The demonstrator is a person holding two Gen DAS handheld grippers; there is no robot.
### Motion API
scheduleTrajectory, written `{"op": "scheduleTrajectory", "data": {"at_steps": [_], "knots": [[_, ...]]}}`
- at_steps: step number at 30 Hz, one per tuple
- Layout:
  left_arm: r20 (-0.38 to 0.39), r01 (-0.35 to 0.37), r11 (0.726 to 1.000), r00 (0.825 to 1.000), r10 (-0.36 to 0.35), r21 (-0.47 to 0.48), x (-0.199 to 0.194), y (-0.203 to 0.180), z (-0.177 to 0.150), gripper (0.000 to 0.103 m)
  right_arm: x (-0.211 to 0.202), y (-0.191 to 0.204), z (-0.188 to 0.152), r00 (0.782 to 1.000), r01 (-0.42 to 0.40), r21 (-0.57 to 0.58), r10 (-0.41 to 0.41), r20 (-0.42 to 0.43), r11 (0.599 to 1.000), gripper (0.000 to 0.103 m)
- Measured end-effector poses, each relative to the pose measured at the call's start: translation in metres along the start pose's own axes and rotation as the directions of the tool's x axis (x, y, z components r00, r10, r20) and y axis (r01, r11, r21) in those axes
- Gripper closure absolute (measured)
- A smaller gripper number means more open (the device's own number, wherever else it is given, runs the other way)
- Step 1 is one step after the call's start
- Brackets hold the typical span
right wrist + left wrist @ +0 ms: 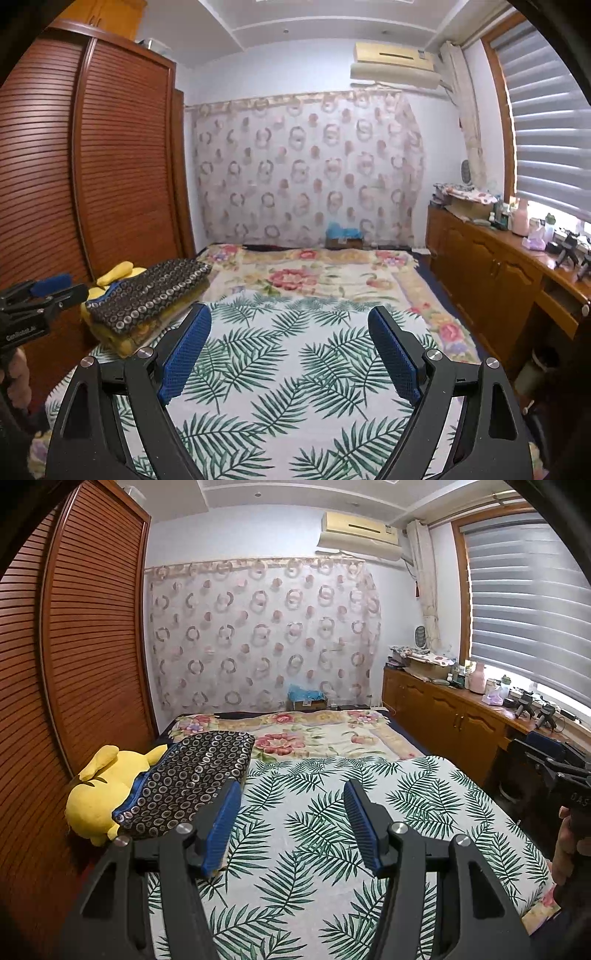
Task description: Fold small clothes
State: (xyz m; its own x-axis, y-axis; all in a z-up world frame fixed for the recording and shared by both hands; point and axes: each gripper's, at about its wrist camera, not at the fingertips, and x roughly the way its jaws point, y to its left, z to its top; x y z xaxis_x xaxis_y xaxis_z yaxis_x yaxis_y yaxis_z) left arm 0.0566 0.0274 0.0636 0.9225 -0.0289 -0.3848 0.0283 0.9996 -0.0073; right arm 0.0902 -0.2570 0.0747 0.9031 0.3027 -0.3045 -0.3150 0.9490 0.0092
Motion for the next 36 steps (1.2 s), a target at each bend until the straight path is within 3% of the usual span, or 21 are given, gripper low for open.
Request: {"op": "scheduleTrajectory", "data": {"at_steps": [36], "knots": [[0.001, -0.006, 1.000, 1.000, 0.006, -0.006, -0.0038, 0.0088, -0.0007, 0.046, -0.0001, -0.0009, -0.0006, 1.000, 0.000, -0.003, 0.000, -0.004, 1.000, 0.014]]}}
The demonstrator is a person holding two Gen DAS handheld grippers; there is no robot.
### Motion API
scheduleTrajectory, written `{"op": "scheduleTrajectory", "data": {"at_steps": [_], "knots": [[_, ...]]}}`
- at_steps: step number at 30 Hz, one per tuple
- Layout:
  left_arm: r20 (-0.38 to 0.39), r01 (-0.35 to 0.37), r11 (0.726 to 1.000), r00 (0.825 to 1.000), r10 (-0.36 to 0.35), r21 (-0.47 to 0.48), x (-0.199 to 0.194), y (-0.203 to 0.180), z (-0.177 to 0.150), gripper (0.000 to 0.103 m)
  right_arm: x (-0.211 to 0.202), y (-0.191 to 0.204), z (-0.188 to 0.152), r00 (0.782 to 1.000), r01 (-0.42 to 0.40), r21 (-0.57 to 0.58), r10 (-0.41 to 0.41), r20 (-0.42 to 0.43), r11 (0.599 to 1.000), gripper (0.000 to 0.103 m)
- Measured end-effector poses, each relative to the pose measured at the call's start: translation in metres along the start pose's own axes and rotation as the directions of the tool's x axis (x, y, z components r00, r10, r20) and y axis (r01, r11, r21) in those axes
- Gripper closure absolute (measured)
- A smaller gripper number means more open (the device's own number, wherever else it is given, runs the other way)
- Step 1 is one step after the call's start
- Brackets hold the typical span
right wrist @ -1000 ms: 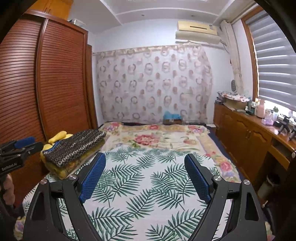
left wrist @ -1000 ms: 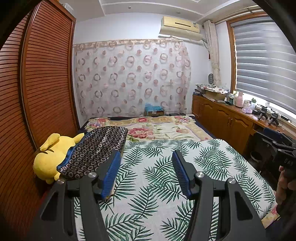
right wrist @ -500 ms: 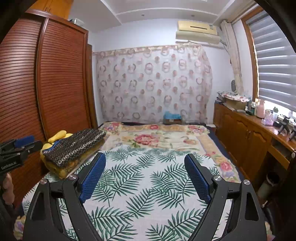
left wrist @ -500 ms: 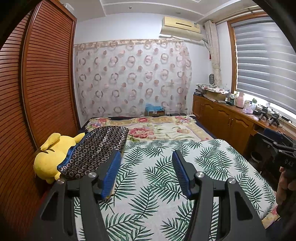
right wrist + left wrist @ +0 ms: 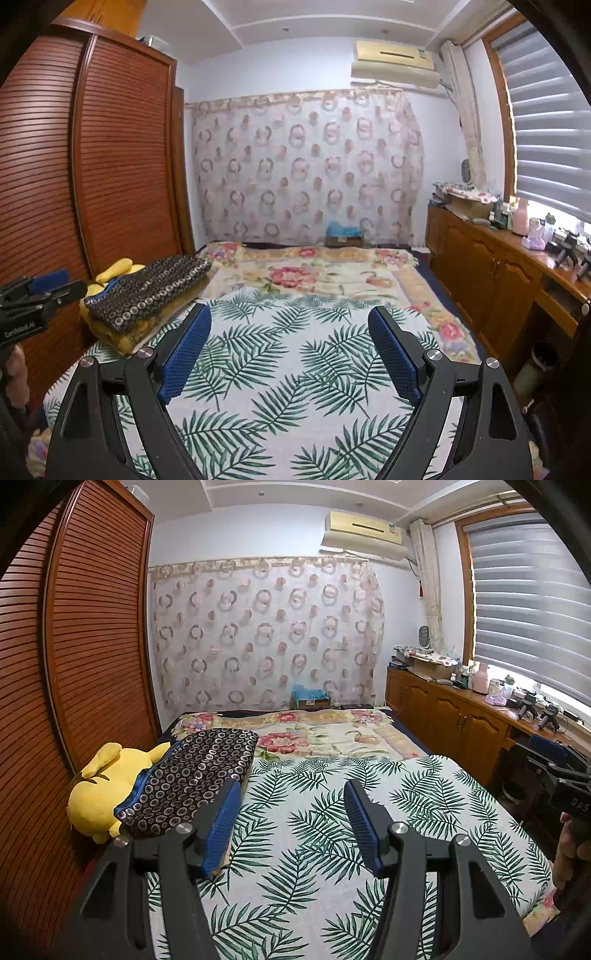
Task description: Fold small clothes
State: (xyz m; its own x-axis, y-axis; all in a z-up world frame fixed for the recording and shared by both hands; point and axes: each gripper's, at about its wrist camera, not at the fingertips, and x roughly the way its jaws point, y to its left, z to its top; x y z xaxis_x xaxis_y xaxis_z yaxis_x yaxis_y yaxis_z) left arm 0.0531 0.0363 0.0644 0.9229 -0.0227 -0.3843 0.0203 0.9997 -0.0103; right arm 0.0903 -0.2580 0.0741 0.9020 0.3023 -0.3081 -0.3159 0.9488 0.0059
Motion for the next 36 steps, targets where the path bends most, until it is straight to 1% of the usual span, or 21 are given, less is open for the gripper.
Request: {"op": "scheduleTrajectory", "data": {"at_steps": [36], "knots": [[0.000, 0.000, 1.000, 1.000, 0.000, 0.001, 0.0004, -0.0013, 0.0002, 0.046, -0.0008, -0.0015, 0.0020, 1.000, 0.000, 0.000, 0.000, -0.003, 1.000, 0.014]]}}
